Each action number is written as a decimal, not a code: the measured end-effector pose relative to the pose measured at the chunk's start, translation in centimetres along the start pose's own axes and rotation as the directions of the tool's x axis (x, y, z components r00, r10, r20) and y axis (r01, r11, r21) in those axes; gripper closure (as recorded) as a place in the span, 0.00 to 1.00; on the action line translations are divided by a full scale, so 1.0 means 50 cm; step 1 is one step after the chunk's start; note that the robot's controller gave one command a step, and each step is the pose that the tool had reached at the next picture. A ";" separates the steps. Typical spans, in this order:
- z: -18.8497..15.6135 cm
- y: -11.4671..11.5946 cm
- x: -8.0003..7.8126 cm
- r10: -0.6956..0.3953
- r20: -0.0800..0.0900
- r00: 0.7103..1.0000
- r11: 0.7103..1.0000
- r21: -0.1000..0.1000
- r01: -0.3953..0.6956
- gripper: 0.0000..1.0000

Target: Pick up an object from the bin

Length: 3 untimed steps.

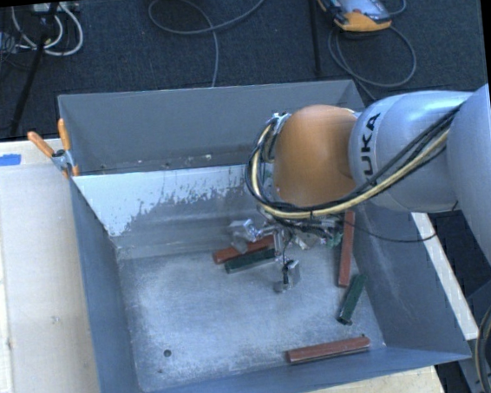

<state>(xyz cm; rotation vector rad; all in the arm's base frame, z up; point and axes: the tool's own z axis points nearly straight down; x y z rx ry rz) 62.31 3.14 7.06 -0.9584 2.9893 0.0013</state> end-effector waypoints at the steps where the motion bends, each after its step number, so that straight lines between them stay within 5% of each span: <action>1: 0.000 -0.024 0.017 0.207 -0.001 0.978 0.978 0.000 -0.207 0.00; 2: -0.009 -0.025 0.010 0.209 0.011 0.978 0.978 0.002 -0.209 1.00; 3: 0.000 -0.024 0.016 0.209 0.001 0.978 0.978 0.001 -0.209 0.00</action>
Offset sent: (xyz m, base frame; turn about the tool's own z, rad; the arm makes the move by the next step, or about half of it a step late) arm -0.0009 -0.0142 -0.0006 0.2064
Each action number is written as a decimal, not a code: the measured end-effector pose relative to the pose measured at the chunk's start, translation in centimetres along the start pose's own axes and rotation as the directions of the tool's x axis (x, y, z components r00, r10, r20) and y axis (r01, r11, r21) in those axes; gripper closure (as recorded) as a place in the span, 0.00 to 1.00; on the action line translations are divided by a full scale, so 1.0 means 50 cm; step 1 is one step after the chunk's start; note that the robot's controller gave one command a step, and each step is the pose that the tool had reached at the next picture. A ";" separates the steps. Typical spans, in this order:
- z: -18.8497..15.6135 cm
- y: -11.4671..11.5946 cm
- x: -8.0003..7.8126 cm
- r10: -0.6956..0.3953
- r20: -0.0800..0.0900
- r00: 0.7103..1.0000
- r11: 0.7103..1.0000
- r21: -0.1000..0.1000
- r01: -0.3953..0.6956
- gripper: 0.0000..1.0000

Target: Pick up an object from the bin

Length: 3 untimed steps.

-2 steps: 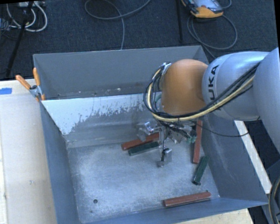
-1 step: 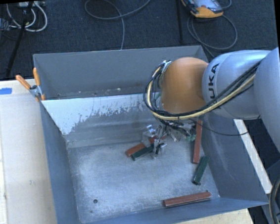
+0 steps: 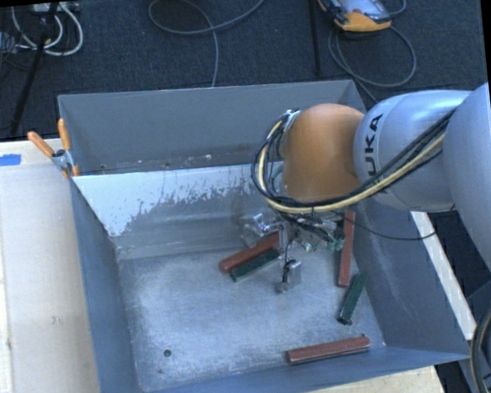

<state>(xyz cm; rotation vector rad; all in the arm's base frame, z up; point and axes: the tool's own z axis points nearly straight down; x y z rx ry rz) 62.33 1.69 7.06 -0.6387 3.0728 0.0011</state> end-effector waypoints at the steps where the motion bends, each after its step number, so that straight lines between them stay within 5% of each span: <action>1: -0.006 -0.001 -0.003 0.002 0.003 1.000 1.000 0.000 -0.002 1.00; 2: 0.000 0.000 0.000 0.003 0.000 1.000 1.000 0.000 -0.003 0.00; 3: 0.000 0.000 0.000 0.004 -0.001 1.000 1.000 -0.001 -0.004 1.00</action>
Offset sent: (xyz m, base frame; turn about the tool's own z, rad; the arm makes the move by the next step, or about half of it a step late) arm 0.0000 0.0000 0.0000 0.0000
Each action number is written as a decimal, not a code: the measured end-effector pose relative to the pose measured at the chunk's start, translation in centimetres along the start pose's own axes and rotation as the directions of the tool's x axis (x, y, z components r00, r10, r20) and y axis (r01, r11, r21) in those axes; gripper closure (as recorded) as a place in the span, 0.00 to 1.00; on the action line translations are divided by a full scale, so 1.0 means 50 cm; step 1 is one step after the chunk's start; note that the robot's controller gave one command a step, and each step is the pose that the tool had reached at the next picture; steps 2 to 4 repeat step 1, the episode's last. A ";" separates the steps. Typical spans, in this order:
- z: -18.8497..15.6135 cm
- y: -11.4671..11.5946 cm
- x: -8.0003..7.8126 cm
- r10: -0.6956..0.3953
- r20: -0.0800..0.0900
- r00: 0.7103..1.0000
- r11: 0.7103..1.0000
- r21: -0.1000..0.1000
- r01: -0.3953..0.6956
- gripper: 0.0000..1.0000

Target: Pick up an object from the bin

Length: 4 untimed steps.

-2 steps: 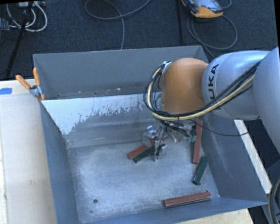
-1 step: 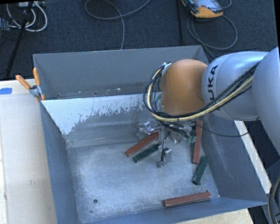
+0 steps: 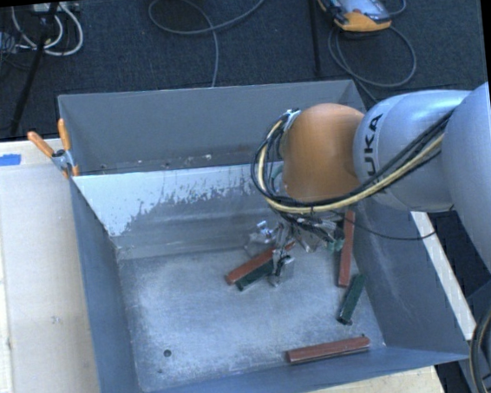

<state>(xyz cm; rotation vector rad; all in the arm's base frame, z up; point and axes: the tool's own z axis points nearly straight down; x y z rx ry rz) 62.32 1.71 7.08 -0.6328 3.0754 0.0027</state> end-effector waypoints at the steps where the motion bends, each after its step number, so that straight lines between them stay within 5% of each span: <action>1: -0.317 0.105 0.014 -0.055 0.008 0.998 0.998 0.003 0.055 1.00; 4: -0.317 0.105 0.014 -0.055 0.008 0.998 0.998 0.003 0.055 1.00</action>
Offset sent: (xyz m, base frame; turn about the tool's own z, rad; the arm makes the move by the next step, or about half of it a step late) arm -0.0290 0.0435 0.1542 -0.0523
